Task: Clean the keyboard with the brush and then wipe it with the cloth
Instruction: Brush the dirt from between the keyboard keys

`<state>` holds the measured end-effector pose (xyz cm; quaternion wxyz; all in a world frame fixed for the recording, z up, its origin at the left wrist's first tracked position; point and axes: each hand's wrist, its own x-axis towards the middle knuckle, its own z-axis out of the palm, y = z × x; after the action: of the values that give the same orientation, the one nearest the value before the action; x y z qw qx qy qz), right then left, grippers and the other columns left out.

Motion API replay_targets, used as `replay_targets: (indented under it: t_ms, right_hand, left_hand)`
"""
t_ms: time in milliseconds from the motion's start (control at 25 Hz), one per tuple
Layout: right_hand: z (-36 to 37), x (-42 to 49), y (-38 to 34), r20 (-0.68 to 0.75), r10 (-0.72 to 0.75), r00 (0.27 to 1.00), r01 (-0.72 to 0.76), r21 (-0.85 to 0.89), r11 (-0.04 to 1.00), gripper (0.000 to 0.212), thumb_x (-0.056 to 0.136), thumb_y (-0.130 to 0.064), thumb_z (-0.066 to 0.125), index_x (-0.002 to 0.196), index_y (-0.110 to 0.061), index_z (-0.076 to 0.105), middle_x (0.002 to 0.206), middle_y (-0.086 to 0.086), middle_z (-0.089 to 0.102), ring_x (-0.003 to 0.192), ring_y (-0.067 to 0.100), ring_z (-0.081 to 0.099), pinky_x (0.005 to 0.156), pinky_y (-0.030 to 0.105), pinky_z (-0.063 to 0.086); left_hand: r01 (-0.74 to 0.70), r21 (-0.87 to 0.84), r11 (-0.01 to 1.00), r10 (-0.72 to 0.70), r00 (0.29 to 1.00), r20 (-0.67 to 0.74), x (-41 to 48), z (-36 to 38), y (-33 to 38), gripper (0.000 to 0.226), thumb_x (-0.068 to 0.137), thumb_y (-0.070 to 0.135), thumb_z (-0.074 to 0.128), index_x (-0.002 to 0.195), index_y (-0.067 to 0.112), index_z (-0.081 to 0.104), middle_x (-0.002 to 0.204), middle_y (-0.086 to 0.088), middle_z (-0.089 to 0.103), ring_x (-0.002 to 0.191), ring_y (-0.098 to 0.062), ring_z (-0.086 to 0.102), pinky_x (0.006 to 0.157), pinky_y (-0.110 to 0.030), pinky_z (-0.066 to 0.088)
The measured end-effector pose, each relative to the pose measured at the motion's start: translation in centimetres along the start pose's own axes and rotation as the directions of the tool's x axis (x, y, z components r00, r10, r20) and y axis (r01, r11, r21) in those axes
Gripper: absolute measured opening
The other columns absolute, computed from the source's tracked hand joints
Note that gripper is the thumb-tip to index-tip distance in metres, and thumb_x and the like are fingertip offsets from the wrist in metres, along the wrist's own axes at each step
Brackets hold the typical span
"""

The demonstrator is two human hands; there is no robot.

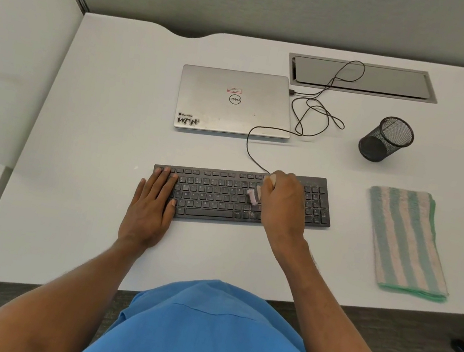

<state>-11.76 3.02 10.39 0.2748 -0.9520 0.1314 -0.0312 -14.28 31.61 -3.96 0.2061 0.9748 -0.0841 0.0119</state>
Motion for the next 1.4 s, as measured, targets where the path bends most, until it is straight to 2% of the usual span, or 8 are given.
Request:
replay_targets:
  t_ms: [280, 440, 680, 840, 1000, 1080, 1200, 1400]
  right_hand:
    - [1.0, -0.3, 0.6, 0.009, -0.019, 1.000, 0.019, -0.062, 0.998, 0.024, 0.104, -0.020, 0.047, 0.091, -0.007, 0.063, 0.093, 0.008, 0.061, 0.080, 0.021, 0.055, 0.068, 0.031, 0.042]
    - [0.1, -0.3, 0.2, 0.024, -0.020, 0.999, 0.020, 0.016, 1.000, 0.034, 0.102, -0.013, 0.045, 0.071, -0.003, 0.057, 0.070, 0.006, 0.061, 0.055, 0.007, 0.050, 0.052, 0.028, 0.037]
    - [1.1, -1.5, 0.3, 0.044, -0.049, 0.998, 0.049, 0.008, 0.999, 0.022, 0.104, -0.018, 0.048, 0.103, -0.003, 0.064, 0.099, 0.009, 0.060, 0.084, 0.018, 0.047, 0.071, 0.027, 0.035]
    - [0.5, -1.4, 0.9, 0.081, -0.058, 0.995, 0.059, -0.015, 0.998, 0.023, 0.103, -0.019, 0.046, 0.092, -0.005, 0.061, 0.093, 0.008, 0.060, 0.082, 0.021, 0.054, 0.070, 0.034, 0.043]
    - [-0.1, -1.3, 0.3, -0.029, -0.069, 0.997, 0.072, 0.110, 0.991, 0.026, 0.103, -0.016, 0.047, 0.081, -0.007, 0.058, 0.080, 0.002, 0.057, 0.068, 0.005, 0.053, 0.059, 0.017, 0.038]
    - [0.4, -1.6, 0.4, -0.016, -0.086, 0.996, 0.087, 0.086, 0.992, 0.022, 0.104, -0.018, 0.047, 0.092, -0.007, 0.062, 0.092, 0.006, 0.060, 0.077, 0.014, 0.050, 0.068, 0.028, 0.042]
    - [0.9, -2.3, 1.0, 0.038, -0.082, 0.996, 0.081, 0.047, 0.996, 0.022, 0.105, -0.018, 0.046, 0.102, -0.004, 0.063, 0.099, 0.007, 0.058, 0.081, 0.016, 0.047, 0.069, 0.027, 0.035]
    - [-0.3, -1.7, 0.7, 0.116, -0.031, 0.993, 0.035, -0.035, 0.999, 0.022, 0.103, -0.019, 0.045, 0.087, -0.009, 0.056, 0.092, 0.007, 0.056, 0.077, 0.019, 0.048, 0.067, 0.031, 0.035]
  left_hand:
    - [0.002, -0.001, 1.000, -0.002, 1.000, 0.005, 0.0, 0.0, 0.0, 0.062, 0.108, 0.035, 0.031, 0.168, 0.022, 0.024, 0.177, 0.003, 0.016, 0.164, -0.012, 0.004, 0.132, -0.050, 0.012]
    - [0.004, 0.000, 1.000, -0.004, 1.000, 0.006, 0.0, 0.0, 0.0, 0.062, 0.108, 0.035, 0.030, 0.168, 0.022, 0.024, 0.177, 0.003, 0.016, 0.164, -0.012, 0.003, 0.132, -0.050, 0.012]
    - [0.003, -0.005, 1.000, -0.003, 1.000, 0.005, 0.0, -0.1, 0.1, 0.062, 0.108, 0.034, 0.031, 0.169, 0.022, 0.023, 0.177, 0.003, 0.015, 0.164, -0.011, 0.003, 0.133, -0.049, 0.011]
    - [0.001, -0.004, 1.000, -0.001, 1.000, 0.007, 0.0, -0.1, -0.1, 0.062, 0.108, 0.035, 0.030, 0.169, 0.022, 0.023, 0.177, 0.003, 0.015, 0.164, -0.011, 0.003, 0.132, -0.050, 0.011]
    - [0.002, 0.000, 1.000, -0.002, 1.000, 0.007, 0.0, -0.1, 0.0, 0.062, 0.108, 0.035, 0.030, 0.168, 0.021, 0.023, 0.177, 0.003, 0.015, 0.164, -0.012, 0.003, 0.132, -0.050, 0.011]
    - [0.001, 0.000, 1.000, -0.001, 1.000, 0.006, 0.0, -0.1, 0.0, 0.062, 0.108, 0.035, 0.030, 0.168, 0.021, 0.024, 0.177, 0.002, 0.016, 0.164, -0.012, 0.003, 0.132, -0.049, 0.011]
    - [-0.001, 0.001, 1.000, 0.001, 1.000, 0.007, 0.0, -0.1, 0.0, 0.062, 0.108, 0.035, 0.031, 0.168, 0.021, 0.024, 0.177, 0.002, 0.016, 0.164, -0.012, 0.003, 0.133, -0.049, 0.010]
    - [0.000, 0.001, 1.000, 0.000, 1.000, 0.007, 0.0, -0.1, 0.0, 0.062, 0.108, 0.034, 0.031, 0.168, 0.021, 0.023, 0.177, 0.002, 0.015, 0.164, -0.012, 0.003, 0.133, -0.049, 0.010]
